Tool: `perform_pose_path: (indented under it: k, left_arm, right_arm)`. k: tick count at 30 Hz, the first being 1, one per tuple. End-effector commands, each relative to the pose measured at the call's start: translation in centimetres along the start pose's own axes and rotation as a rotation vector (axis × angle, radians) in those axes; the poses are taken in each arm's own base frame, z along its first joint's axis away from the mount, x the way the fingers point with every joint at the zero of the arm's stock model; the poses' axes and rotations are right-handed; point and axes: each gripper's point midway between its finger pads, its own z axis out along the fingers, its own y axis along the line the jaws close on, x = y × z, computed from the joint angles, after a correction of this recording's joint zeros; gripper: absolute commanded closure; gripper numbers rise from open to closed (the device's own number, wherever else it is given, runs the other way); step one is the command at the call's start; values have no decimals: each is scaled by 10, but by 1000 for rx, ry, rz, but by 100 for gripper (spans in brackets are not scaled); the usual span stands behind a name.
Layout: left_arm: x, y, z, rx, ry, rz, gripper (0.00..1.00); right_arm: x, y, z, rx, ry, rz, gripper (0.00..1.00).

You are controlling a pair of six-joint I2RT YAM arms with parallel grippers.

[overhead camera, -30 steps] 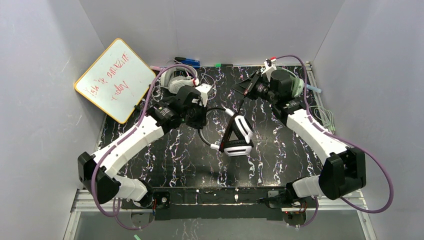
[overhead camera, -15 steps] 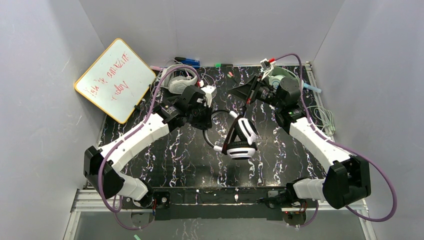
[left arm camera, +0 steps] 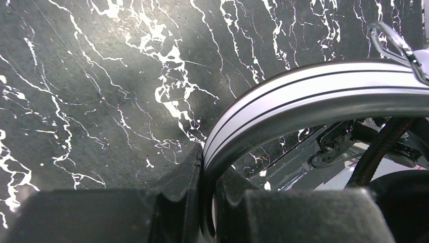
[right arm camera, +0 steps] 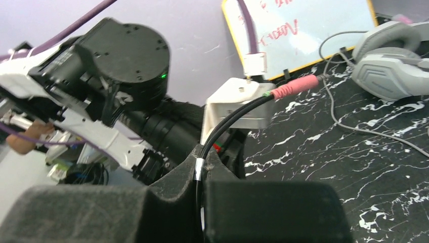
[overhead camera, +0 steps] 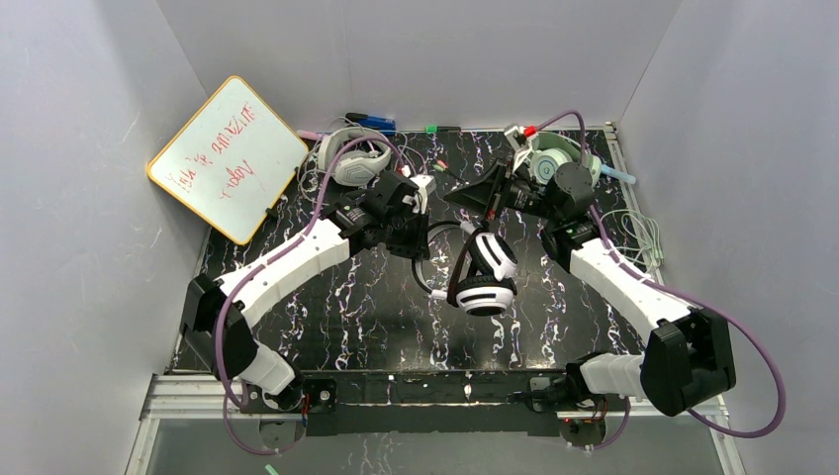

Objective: Wrap the headphones
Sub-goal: Wrap the headphones cable around the headphones.

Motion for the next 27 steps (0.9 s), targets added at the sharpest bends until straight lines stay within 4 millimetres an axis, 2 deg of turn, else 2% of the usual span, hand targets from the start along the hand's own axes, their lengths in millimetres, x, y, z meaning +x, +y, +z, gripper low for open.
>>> perform_pose_path:
  k: [1, 9, 13, 17, 22, 27]
  left_arm:
    - [-3, -11, 0, 30, 10, -57, 100]
    - [-13, 0, -7, -43, -54, -65, 100]
    - [-21, 8, -15, -85, -102, -54, 100]
    - [-26, 4, -20, -77, -121, -58, 100]
    - [-27, 3, -19, -75, -122, -68, 100]
    - [-29, 8, -17, -105, -134, -84, 100]
  right_arm:
    - [-6, 50, -8, -205, 2, -152, 89]
    - [27, 64, -14, -325, 198, -161, 82]
    - [38, 64, -16, -320, 274, -152, 81]
    - [47, 62, -11, -281, 331, -153, 84]
    - [49, 59, 4, -216, 321, -161, 98]
    - [54, 73, 26, -259, 325, -194, 99]
